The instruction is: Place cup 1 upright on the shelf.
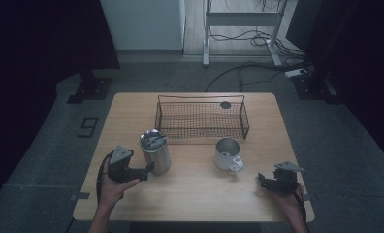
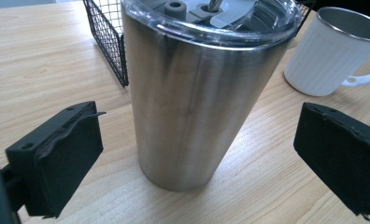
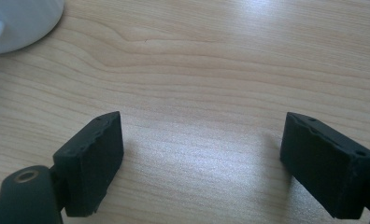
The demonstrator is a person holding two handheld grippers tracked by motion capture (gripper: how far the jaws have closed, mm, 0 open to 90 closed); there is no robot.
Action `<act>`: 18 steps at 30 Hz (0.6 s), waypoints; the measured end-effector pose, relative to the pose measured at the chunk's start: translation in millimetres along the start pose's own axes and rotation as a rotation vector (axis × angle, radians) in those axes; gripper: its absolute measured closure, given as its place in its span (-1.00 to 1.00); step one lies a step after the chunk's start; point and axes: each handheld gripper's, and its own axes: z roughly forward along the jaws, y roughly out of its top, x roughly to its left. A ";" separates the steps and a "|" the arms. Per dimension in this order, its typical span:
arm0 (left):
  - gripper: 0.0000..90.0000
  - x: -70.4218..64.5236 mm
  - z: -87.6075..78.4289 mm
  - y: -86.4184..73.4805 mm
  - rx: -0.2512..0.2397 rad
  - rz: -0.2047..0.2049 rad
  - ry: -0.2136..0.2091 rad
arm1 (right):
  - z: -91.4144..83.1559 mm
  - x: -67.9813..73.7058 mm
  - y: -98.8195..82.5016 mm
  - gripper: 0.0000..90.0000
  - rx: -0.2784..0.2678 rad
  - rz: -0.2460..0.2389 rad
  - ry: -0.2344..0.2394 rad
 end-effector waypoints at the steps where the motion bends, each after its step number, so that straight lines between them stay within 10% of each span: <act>1: -0.97 -0.2 0.8 0.7 0.001 0.000 -0.002 | 0.0 0.0 0.0 -0.70 0.000 0.000 0.000; 18: -0.99 -5.8 18.0 10.6 0.021 0.016 -0.007 | 0.0 -0.1 0.0 -0.70 0.000 0.000 0.000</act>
